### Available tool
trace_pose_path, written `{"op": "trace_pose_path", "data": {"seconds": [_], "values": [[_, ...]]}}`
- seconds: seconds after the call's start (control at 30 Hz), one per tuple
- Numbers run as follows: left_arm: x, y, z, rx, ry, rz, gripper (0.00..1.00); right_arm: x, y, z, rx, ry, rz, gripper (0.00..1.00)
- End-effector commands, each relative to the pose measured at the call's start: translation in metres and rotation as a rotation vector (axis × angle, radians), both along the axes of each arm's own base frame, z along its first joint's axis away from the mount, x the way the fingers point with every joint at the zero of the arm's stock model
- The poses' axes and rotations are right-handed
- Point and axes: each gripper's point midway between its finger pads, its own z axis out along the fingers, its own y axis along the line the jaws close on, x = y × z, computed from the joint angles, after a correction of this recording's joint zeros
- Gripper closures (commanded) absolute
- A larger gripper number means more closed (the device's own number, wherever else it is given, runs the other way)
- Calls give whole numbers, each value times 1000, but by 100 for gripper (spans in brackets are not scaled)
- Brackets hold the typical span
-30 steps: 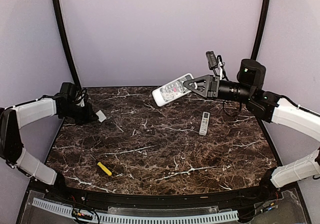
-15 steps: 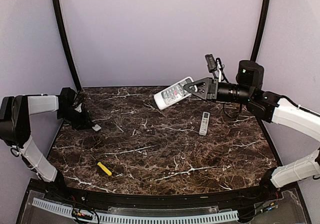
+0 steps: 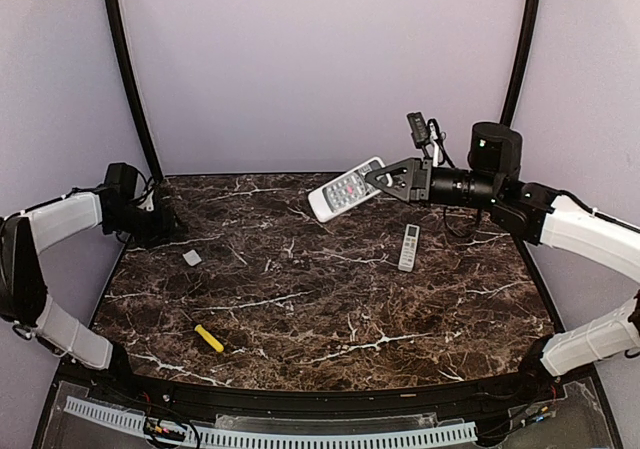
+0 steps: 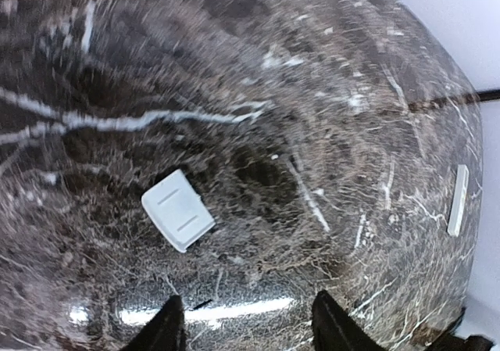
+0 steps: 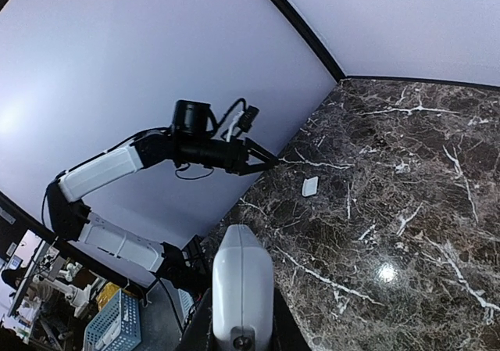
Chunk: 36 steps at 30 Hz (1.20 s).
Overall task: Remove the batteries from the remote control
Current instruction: Place the battery cover at the center of the board, then pass from the right arm to the left
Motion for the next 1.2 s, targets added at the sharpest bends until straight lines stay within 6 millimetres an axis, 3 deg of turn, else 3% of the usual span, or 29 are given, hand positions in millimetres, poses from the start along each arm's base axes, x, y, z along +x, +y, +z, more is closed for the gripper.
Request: {"op": "trace_pose_path", "data": {"seconds": [0.0, 0.03, 0.13, 0.2, 0.23, 0.3, 0.4, 0.6, 0.73, 0.87, 1.17], "values": [[3, -24, 84, 56, -363, -142, 39, 13, 2, -4, -66, 10, -56, 100], [-2, -41, 106, 79, -445, -204, 37, 14, 3, -8, -97, 16, -69, 100], [-12, -73, 144, 206, -624, -356, 36, 16, 6, -17, -155, 43, -91, 100], [-24, -101, 168, 220, -742, -445, 34, 19, 8, -19, -175, 74, -112, 100], [-34, -122, 183, 193, -813, -503, 28, 21, 9, -22, -187, 96, -125, 100], [-50, -153, 200, 197, -933, -613, 19, 23, 13, -28, -211, 136, -142, 100], [-72, -198, 216, 238, -1053, -749, 15, 24, 24, -35, -229, 172, -150, 100], [-85, -266, 200, 303, -1069, -923, 12, 21, 48, -44, -236, 226, -125, 100], [-92, -297, 184, 351, -1068, -1020, 12, 19, 57, -47, -241, 236, -103, 100], [-90, -309, 171, 363, -1029, -1054, 11, 18, 60, -44, -237, 228, -92, 100], [-75, -311, 152, 420, -969, -1018, 7, 16, 64, -38, -233, 193, -60, 100]]}}
